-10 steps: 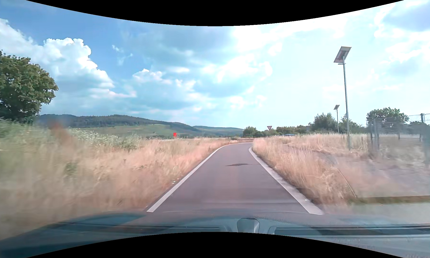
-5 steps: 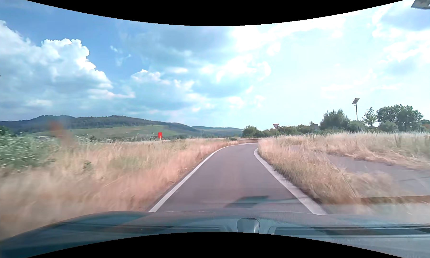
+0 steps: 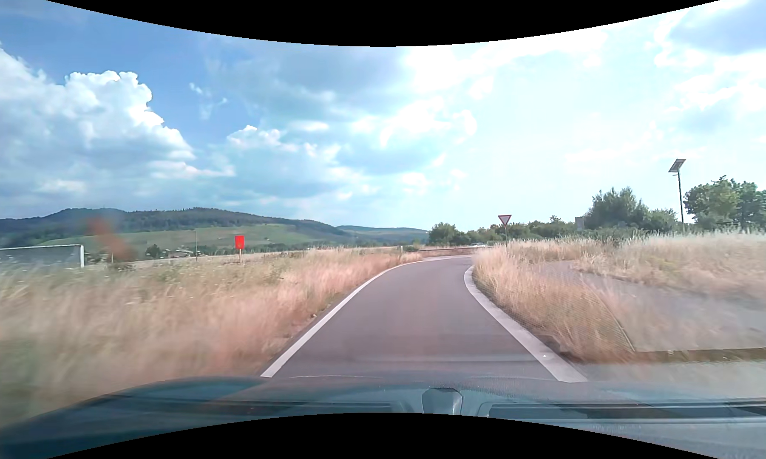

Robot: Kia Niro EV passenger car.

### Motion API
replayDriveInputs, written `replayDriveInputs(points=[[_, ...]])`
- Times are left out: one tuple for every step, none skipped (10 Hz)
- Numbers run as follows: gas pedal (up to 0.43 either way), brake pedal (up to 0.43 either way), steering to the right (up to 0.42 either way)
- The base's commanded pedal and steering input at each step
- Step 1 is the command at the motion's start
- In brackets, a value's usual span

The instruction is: Follow the waypoints while adhering to traffic rules and regulations

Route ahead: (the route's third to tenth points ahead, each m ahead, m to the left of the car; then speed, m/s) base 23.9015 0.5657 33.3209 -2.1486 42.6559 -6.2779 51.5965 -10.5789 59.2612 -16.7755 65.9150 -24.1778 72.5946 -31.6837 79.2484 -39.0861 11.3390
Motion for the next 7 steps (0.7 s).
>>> replayDriveInputs(points=[[0.000, 0.000, 0.008], [0.000, 0.000, 0.009], [0.000, 0.000, 0.013], [0.000, 0.000, 0.020], [0.000, 0.000, 0.027], [0.000, 0.000, 0.037], [0.000, 0.000, 0.046]])
